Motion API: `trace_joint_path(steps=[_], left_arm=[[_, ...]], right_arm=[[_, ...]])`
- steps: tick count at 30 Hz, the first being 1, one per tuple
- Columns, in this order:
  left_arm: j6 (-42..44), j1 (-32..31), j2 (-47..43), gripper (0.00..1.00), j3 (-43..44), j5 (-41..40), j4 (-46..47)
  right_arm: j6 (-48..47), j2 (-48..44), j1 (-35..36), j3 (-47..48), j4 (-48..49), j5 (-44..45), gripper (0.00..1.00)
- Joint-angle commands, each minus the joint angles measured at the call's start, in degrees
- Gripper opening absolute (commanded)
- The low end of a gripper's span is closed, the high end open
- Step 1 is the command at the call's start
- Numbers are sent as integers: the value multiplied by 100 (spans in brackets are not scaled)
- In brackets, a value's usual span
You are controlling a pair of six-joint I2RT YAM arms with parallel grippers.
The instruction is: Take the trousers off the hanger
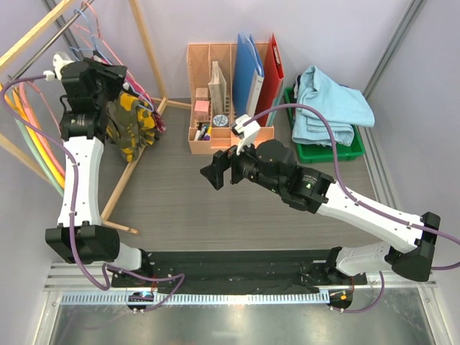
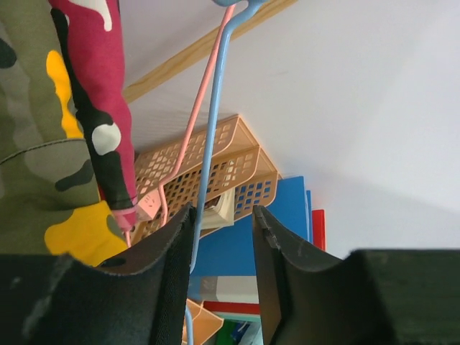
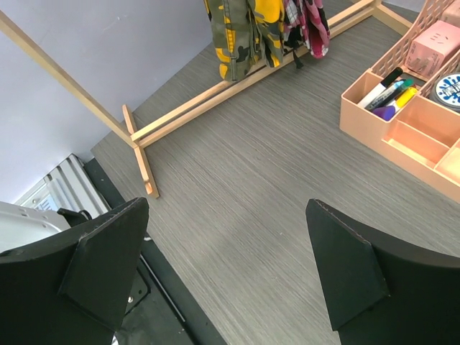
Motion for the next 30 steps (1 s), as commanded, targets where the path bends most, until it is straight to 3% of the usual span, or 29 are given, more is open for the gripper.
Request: trace_joint_path(steps=[1, 10, 14, 20, 21, 23, 30], left_arm=[[74, 79, 43, 36, -133, -55, 824], [348, 79, 245, 37, -248, -180, 990], [505, 79, 272, 35, -598, -127, 1901], [900, 79, 113, 23, -1442, 31, 3737], [1119, 79, 96, 12, -1521, 214, 3942], [1261, 70, 25, 1, -1759, 181, 4407], [2218, -35, -290, 0, -1944, -249, 4621]], right_arm=[[30, -233, -22, -8, 225, 87, 96], [21, -163, -22, -34, 261, 43, 96], [21, -180, -22, -87, 287, 43, 96], [30, -189, -22, -210, 339, 17, 96], [12, -180, -22, -219, 348, 25, 96], [12, -154, -22, -254, 366, 8, 97], [-5, -31, -31, -236, 427, -62, 96]])
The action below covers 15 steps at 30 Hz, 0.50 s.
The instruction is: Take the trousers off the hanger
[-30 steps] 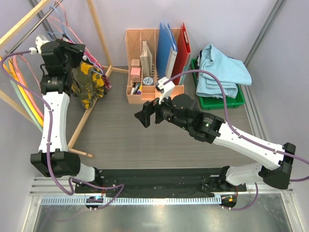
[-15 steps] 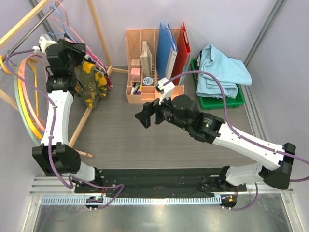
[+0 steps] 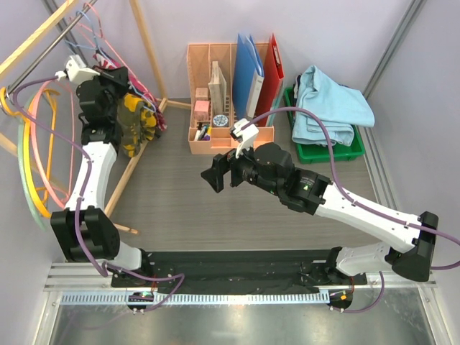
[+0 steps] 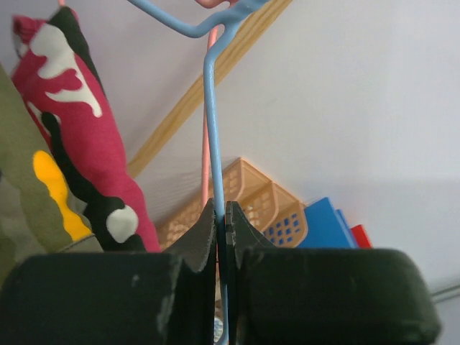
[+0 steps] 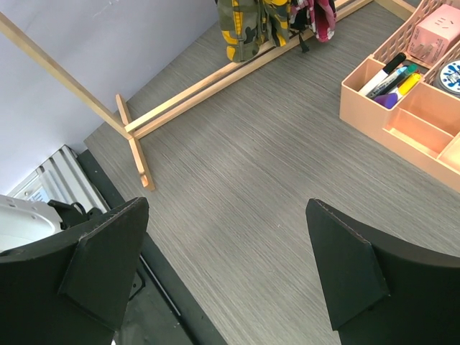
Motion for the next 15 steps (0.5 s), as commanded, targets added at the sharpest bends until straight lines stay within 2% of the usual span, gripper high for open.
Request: trace_joint_path(steps=[1, 8, 15], left_arm=[[1322, -140, -459, 0, -91, -472, 942], [2773, -484, -600, 0, -433, -780, 2197], [3407, -484, -469, 0, -390, -913, 3042]], right_arm=[[3, 13, -35, 28, 353, -51, 96], [3, 189, -26, 89, 389, -166, 96], [-137, 241, -70, 195, 274, -183, 97]])
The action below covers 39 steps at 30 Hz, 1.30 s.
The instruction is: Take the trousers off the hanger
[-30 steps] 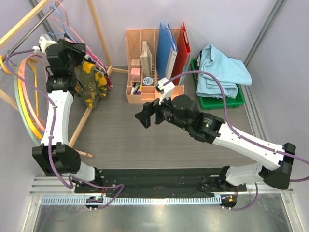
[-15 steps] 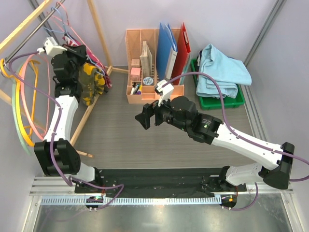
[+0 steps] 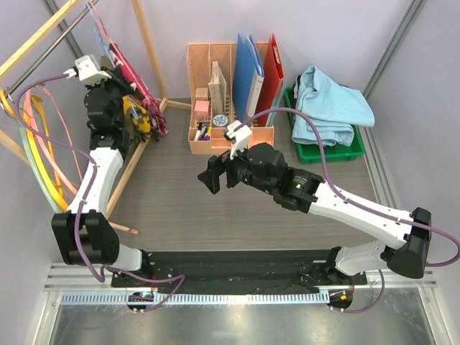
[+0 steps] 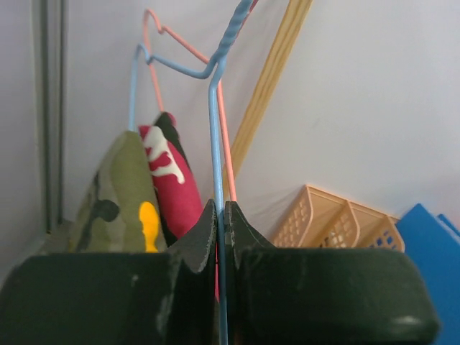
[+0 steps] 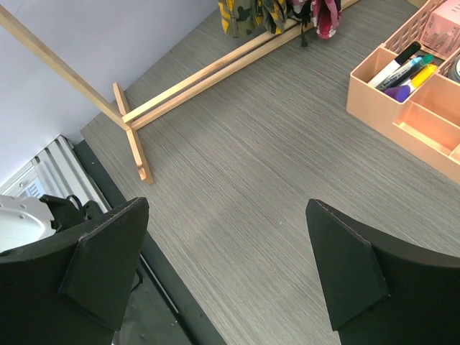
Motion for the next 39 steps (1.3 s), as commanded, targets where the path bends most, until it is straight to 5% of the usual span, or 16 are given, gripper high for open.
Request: trace_joint_path(steps=[1, 24, 39], left_arm=[[984, -77, -132, 0, 314, 49, 2032], [2145, -631, -737, 0, -169, -197, 3457], [4333, -965, -325, 0, -63, -101, 3896]], right_arm=[[-129, 5, -64, 212, 161, -46, 97], [-216, 410, -204, 371, 108, -318, 97], [-339, 515, -248, 494, -50, -380, 97]])
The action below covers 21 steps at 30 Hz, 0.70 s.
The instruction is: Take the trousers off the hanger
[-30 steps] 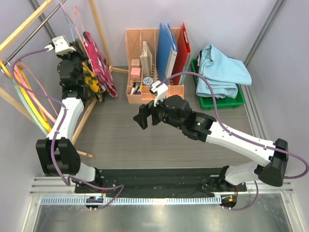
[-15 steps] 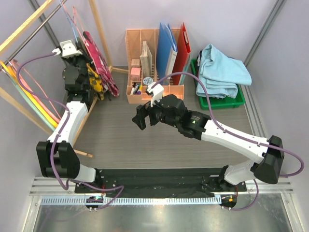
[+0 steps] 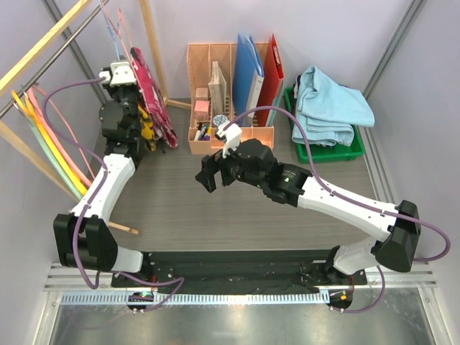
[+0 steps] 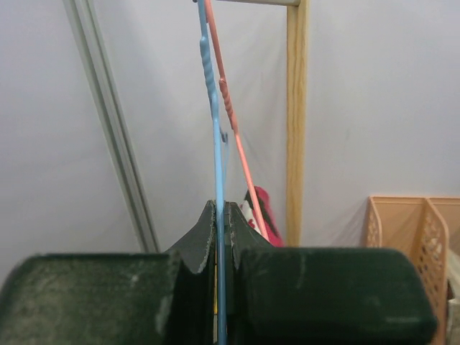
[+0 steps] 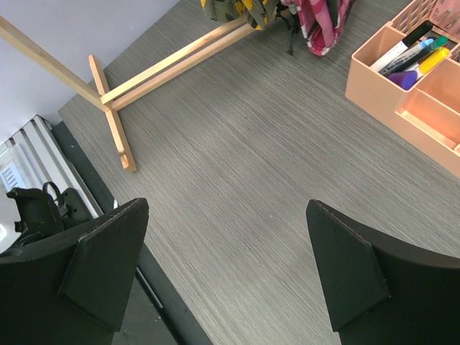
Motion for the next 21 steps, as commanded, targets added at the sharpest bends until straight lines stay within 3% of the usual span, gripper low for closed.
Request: trace_joint_path(steps=[1, 13, 21], left_arm=[[1109, -126, -10, 0, 503, 571, 2253], [2736, -178, 667, 0, 476, 308, 3115], [1509, -257, 27, 0, 143, -535, 2070]], right_arm=[[-243, 19, -45, 349, 2, -58, 97], [-428, 396, -282, 621, -209, -234, 98], [-218, 986, -458, 1219, -121, -664, 98]])
